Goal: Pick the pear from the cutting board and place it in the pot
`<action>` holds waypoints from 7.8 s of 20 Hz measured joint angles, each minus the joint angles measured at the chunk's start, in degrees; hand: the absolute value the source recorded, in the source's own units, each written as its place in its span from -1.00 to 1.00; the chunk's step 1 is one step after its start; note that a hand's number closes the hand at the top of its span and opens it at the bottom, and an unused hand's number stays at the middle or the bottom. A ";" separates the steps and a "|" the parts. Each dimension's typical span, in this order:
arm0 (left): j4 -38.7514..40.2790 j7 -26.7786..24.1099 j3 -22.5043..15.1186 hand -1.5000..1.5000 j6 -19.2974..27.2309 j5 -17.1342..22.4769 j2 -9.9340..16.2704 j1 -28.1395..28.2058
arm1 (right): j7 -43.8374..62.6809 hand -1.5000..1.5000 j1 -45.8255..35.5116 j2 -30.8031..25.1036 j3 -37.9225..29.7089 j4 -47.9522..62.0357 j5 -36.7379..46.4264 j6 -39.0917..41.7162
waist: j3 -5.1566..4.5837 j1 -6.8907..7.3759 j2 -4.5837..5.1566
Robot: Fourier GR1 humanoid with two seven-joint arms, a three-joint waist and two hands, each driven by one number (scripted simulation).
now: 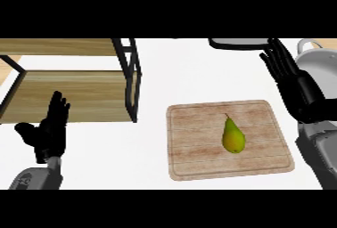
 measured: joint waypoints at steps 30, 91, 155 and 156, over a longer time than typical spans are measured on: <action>-16.97 16.13 -0.69 0.00 -3.15 -2.39 5.26 -6.48 | -14.78 -1.00 -13.43 -12.70 1.02 37.26 13.05 36.30 | 0.13 0.57 1.84; -22.34 21.57 8.90 0.00 -11.87 -13.02 -4.54 -4.33 | -4.59 1.00 -2.72 8.94 1.74 18.70 53.57 36.43 | -0.07 0.00 1.47; -19.82 21.22 10.52 0.00 -14.34 -14.03 -6.09 -7.54 | -8.46 -1.00 -11.64 -10.92 -39.35 45.42 63.21 -6.06 | 0.33 1.81 2.64; -19.91 21.12 10.46 0.00 -14.34 -14.09 -6.16 -7.51 | -9.60 -1.00 -12.49 -11.07 -39.73 47.82 62.57 -5.33 | 0.35 1.87 2.66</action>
